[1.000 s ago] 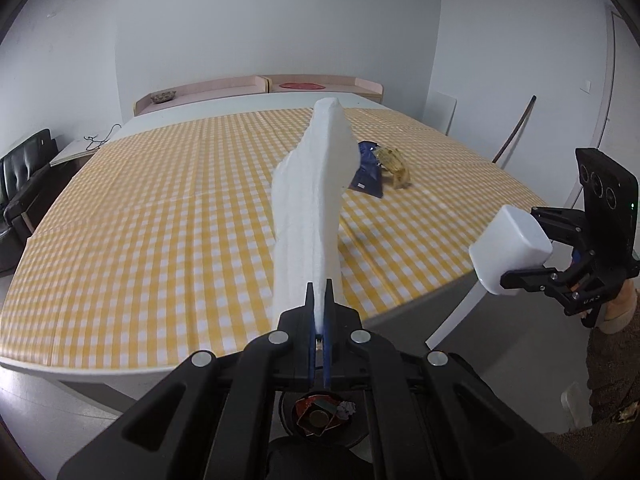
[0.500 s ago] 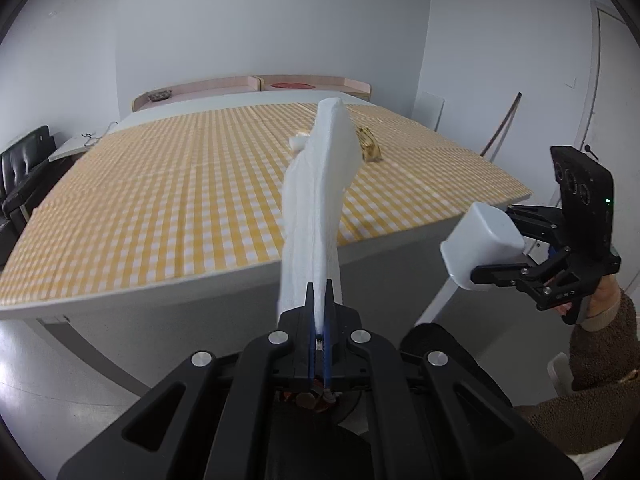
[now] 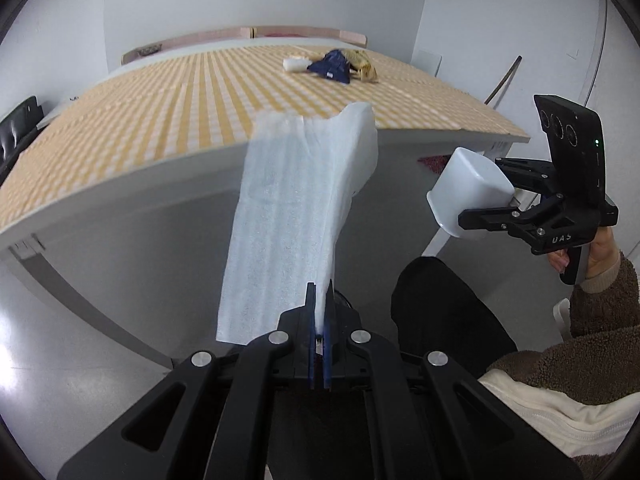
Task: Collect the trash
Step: 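Carry the tissue and white cup off the table over the wastebasket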
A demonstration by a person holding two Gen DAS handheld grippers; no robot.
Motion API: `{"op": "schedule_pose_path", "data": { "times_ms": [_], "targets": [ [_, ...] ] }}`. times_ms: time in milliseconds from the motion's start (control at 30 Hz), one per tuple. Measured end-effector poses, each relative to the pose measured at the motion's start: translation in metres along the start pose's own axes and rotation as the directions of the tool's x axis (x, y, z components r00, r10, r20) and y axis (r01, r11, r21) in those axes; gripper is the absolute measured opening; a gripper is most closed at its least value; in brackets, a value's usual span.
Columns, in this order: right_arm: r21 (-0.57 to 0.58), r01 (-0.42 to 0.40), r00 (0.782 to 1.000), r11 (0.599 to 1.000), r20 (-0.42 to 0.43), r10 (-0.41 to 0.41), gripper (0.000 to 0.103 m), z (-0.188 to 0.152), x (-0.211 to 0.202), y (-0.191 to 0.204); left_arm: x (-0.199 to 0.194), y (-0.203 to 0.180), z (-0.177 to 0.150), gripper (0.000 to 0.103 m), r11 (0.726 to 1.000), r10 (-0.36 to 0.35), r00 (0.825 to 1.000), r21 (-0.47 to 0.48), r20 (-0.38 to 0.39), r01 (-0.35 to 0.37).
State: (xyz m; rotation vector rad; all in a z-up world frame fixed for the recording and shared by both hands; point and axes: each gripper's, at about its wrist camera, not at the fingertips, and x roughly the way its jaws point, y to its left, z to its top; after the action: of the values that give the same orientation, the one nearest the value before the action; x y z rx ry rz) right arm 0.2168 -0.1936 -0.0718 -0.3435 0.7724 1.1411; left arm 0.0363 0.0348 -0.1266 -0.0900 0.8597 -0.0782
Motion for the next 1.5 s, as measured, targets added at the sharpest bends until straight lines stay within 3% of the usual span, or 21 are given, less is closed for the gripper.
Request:
{"op": "schedule_pose_path", "data": {
  "times_ms": [433,700,1067,1500],
  "targets": [
    [0.026,-0.01,0.996,1.0,-0.09,0.013,0.068,-0.025,0.041,0.001,0.032,-0.007,-0.022,0.003,0.996,-0.092,0.992,-0.031,-0.088,0.089],
    [0.047,-0.016,0.992,0.999,-0.121,0.022,0.068,-0.033,0.062,-0.003,0.06,-0.001,-0.024,0.003,0.994,-0.096,0.985,-0.059,-0.141,0.089],
    [0.05,-0.005,0.982,0.999,-0.187,0.014,0.068,-0.043,0.093,-0.009,0.128,0.013,-0.019,0.003,0.985,-0.137,0.958,-0.135,-0.253,0.106],
    [0.037,0.032,0.953,0.999,-0.301,-0.019,0.068,-0.062,0.152,-0.019,0.205,0.023,-0.015,0.003,0.987,-0.113,0.92,-0.152,-0.374,0.059]
  ]
}}
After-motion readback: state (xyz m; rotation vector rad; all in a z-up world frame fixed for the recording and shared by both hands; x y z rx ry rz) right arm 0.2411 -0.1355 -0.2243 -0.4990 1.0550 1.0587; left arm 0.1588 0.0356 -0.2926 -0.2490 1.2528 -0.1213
